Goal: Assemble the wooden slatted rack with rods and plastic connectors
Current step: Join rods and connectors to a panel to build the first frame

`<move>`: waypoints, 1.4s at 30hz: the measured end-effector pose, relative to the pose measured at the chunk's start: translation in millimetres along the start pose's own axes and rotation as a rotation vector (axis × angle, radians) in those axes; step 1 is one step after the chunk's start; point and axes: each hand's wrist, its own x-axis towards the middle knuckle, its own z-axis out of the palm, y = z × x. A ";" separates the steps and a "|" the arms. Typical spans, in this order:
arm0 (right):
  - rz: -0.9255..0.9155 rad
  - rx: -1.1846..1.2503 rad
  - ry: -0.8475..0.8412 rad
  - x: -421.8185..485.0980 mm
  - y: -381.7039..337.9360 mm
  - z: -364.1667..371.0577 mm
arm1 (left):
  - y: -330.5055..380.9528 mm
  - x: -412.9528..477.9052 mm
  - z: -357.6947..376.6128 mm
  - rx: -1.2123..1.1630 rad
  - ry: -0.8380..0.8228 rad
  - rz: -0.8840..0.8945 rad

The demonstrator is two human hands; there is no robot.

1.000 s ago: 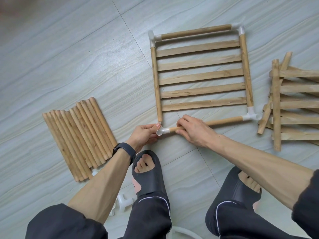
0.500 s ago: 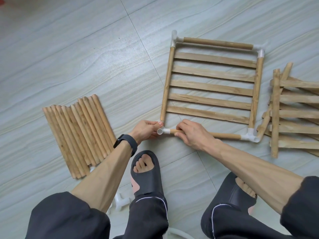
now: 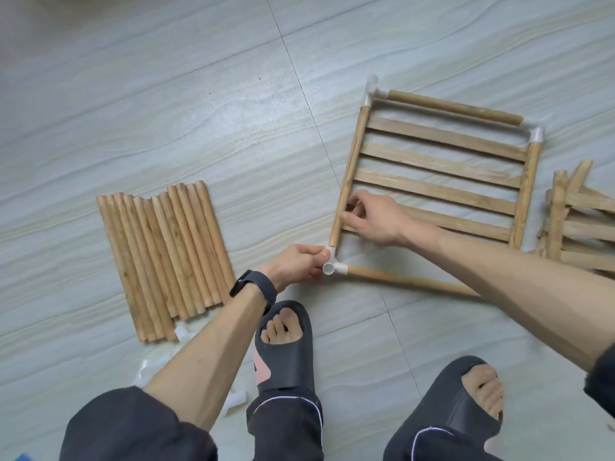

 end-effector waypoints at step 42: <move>-0.287 -0.182 0.384 -93.5 -28.8 -84.7 | 135.1 -96.7 42.5 0.240 0.016 0.371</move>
